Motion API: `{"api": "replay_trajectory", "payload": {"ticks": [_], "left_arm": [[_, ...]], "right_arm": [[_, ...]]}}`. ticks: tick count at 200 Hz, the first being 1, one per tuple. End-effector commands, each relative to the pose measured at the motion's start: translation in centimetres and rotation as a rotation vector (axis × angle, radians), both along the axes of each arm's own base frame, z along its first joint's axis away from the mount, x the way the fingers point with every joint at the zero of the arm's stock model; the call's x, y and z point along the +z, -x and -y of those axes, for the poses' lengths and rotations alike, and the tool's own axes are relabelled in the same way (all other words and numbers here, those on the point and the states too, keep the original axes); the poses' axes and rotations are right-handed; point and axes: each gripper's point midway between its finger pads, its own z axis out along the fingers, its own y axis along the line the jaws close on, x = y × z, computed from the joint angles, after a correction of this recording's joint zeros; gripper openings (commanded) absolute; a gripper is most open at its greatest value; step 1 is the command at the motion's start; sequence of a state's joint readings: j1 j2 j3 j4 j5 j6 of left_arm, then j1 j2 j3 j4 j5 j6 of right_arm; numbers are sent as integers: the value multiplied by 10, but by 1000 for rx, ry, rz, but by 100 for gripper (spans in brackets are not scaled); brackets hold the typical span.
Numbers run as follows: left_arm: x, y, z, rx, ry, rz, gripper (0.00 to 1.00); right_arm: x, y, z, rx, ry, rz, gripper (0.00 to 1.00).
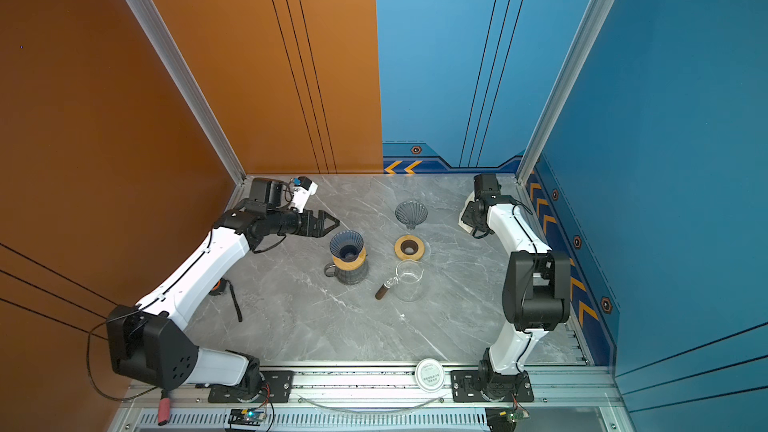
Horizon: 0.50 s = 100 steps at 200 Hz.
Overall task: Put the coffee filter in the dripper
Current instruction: 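Move the right gripper to the orange box of white paper filters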
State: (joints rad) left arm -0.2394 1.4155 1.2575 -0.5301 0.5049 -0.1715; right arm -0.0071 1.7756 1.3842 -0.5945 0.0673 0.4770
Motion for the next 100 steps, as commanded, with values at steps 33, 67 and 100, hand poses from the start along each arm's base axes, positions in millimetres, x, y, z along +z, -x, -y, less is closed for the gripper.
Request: {"api": "replay_trajectory", "payload": {"ticks": [33,67,100], "left_arm": [[-1,-7,-7,50,9,-14,98],[-1,-10,-16,96,6,-17,98],[0,-10,-22,111,15,-21,98]], "right_arm": [[-6,-34,11,-26,-17,45,18],[-9,-48,11,-8,-4,45,18],[-14,-52,15,-13,10,33,19]]}}
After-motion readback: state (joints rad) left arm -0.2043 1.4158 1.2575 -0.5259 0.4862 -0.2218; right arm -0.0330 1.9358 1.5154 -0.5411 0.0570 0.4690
